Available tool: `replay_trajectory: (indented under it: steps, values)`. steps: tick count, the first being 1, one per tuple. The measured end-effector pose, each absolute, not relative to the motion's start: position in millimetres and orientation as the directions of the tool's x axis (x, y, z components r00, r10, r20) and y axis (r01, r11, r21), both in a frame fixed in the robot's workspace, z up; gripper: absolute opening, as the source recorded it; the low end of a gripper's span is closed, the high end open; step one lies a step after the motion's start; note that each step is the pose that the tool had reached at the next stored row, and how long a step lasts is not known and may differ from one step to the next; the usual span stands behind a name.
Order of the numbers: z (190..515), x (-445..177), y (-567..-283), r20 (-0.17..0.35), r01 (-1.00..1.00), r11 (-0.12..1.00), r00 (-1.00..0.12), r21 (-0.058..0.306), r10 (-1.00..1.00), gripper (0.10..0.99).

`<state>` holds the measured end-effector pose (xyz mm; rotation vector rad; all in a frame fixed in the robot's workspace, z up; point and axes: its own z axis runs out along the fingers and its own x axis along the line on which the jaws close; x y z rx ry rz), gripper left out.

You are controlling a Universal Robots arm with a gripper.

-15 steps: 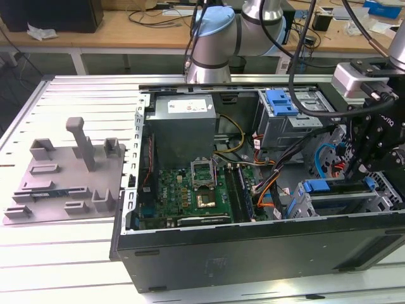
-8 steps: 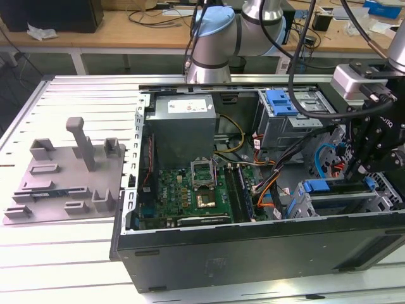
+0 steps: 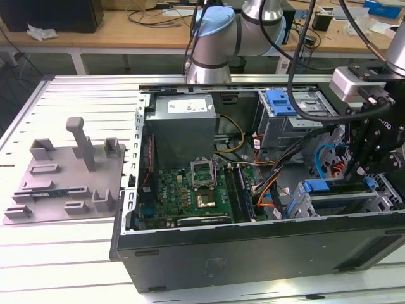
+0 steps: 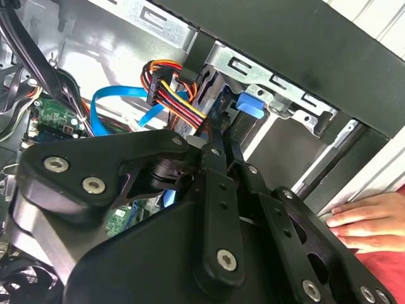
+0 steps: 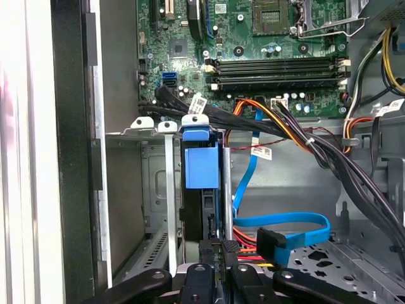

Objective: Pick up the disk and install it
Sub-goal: 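Insert the first disk wire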

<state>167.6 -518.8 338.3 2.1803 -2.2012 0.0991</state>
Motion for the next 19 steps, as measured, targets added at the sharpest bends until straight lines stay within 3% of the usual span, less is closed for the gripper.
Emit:
replay_trajectory:
  steps: [8,11,12,19]
  values:
    - [336,167,-519,0.074,-1.000,0.009,-0.010,-0.016,-0.997,0.169]
    - [344,168,-519,0.075,-1.000,0.009,-0.010,-0.016,-0.997,0.235]
    - [348,168,-519,0.076,-1.000,0.009,-0.010,-0.016,-0.997,0.302]
    - [368,168,-518,0.095,-1.000,0.009,-0.010,-0.016,-0.995,0.302]
